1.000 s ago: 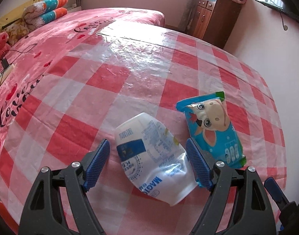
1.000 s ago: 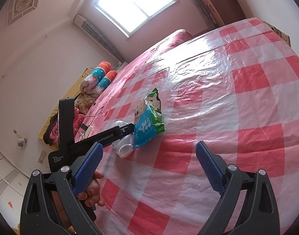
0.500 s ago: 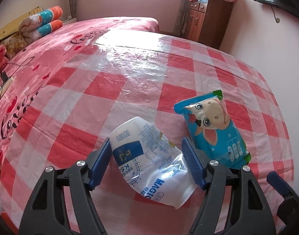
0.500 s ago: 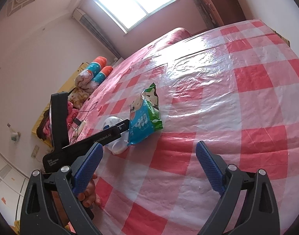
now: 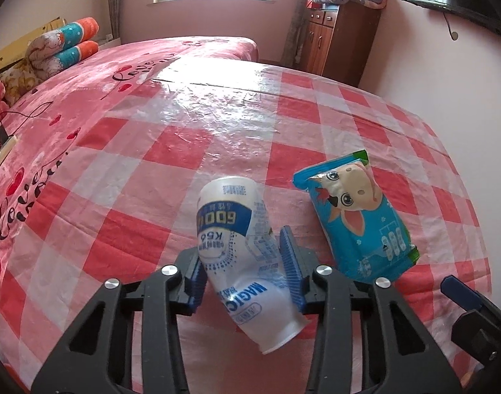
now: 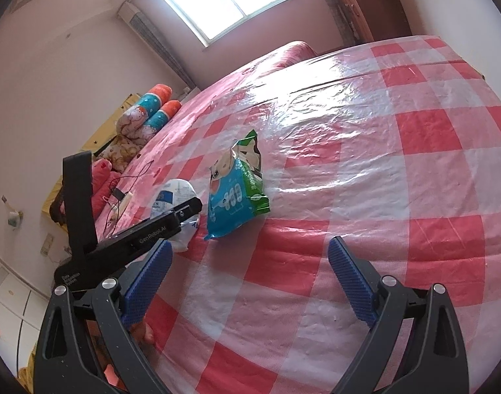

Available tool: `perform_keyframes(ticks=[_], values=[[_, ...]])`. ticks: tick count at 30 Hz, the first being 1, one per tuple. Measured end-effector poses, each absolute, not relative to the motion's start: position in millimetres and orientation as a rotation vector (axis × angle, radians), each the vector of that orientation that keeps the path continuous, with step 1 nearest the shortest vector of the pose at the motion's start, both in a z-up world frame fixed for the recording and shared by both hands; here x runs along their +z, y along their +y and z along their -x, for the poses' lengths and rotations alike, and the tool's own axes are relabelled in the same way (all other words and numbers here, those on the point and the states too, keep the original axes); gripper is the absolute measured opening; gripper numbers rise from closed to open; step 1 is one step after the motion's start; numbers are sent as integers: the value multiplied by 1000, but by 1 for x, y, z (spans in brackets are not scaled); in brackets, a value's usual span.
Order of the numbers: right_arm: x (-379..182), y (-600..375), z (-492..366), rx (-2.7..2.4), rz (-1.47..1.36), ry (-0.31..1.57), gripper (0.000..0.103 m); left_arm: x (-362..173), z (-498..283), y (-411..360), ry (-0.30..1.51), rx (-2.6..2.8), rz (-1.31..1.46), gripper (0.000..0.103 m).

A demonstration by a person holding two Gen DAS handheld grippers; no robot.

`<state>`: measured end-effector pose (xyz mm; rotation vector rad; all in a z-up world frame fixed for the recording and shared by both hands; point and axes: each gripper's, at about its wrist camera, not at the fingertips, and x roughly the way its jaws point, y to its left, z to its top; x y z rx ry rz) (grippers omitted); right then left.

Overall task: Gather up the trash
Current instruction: 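Grasp the white plastic milk bottle with the left tool, then grasp the blue cartoon wet-wipes pack with the right tool while the left tool holds the bottle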

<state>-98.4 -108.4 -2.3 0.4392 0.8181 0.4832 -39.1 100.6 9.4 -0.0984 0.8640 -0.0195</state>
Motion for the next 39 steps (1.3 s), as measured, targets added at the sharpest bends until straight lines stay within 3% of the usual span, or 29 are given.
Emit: perform_keyframes(ticks=[18,39], values=[[-2,-96,70,470,-394,920,95,9,65,136,860,-65,204,29],[-13,-19,11,387,71,900,95,7,102,165,857,-88,277,25]])
